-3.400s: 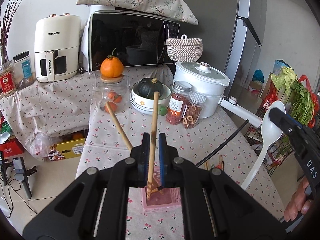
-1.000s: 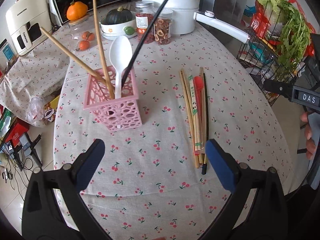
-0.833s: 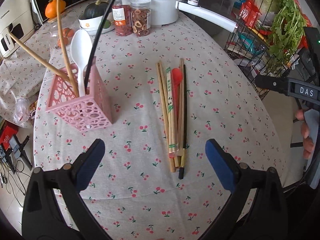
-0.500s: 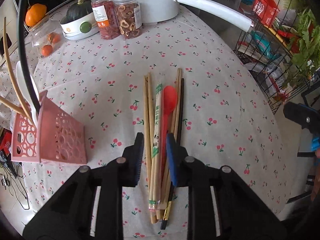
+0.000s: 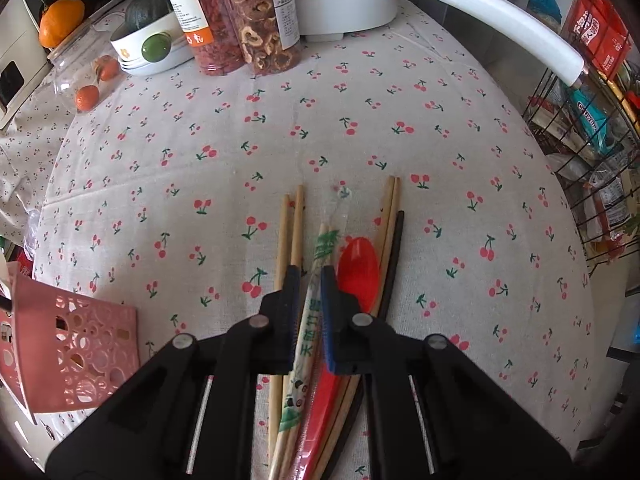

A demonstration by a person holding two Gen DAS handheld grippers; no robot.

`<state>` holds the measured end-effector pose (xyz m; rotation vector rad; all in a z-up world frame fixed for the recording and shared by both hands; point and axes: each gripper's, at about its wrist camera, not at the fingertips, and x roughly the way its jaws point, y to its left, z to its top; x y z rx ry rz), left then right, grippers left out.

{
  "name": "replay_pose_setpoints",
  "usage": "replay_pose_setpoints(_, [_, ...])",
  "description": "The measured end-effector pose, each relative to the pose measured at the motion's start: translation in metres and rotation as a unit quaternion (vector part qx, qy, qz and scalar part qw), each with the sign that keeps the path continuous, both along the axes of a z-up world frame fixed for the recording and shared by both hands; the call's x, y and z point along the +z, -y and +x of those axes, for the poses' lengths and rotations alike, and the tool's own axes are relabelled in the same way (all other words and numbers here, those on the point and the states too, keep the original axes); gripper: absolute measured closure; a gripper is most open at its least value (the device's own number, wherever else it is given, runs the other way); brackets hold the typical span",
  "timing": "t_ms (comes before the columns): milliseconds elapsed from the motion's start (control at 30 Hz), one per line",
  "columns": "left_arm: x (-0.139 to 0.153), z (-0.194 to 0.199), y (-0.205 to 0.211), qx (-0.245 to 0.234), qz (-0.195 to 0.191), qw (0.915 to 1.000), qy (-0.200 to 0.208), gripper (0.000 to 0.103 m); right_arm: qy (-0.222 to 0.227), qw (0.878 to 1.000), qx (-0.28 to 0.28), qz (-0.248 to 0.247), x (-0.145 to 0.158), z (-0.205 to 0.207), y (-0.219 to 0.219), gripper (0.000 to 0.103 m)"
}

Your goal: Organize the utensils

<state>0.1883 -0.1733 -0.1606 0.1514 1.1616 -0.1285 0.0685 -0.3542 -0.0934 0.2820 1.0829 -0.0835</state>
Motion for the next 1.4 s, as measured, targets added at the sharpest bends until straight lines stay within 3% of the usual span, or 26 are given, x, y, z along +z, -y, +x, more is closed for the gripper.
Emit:
replay_pose_setpoints(133, [0.006,-0.001,0.004,-0.005,-0.025,0.9997,0.002,0.091,-0.002,1.0,-0.01,0.008,-0.001,-0.001,0.004,0.006])
replay_pose_setpoints(433, [-0.007,-0.001,0.016,-0.029,0.008,0.9993,-0.022,0.092,-0.012,1.0,-0.011,0.005,-0.007,-0.005,0.003,0.006])
replay_pose_setpoints(533, [-0.006,-0.001,0.014,-0.028,0.012,0.9993,-0.021,0.1,-0.011,1.0,-0.016,0.005,-0.006,-0.005,0.005,0.006])
replay_pose_setpoints(1067, [0.059,-0.06,-0.027,-0.086,-0.064,0.9935,0.038,0.103,-0.01,1.0,0.001,-0.005,-0.004,0.003,-0.015,0.006])
replay_pose_setpoints(1233, [0.058,-0.063,-0.038,-0.098,-0.087,0.9912,0.011,0.102,-0.025,1.0,0.007,0.009,-0.012,0.009,-0.026,0.006])
replay_pose_setpoints(1267, [0.054,-0.06,-0.04,-0.09,-0.093,0.9916,0.003,0.1,-0.027,0.999,0.007,0.015,-0.013,0.01,-0.027,0.006])
replay_pose_setpoints(1333, [0.046,-0.051,-0.042,-0.079,-0.108,0.9909,-0.016,0.078,-0.03,0.999,0.004,0.02,-0.015,0.011,-0.029,0.006])
replay_pose_setpoints(1400, [0.036,-0.043,-0.044,-0.061,-0.108,0.992,-0.027,0.075,-0.035,0.999,0.006,0.02,-0.017,0.012,-0.032,0.006])
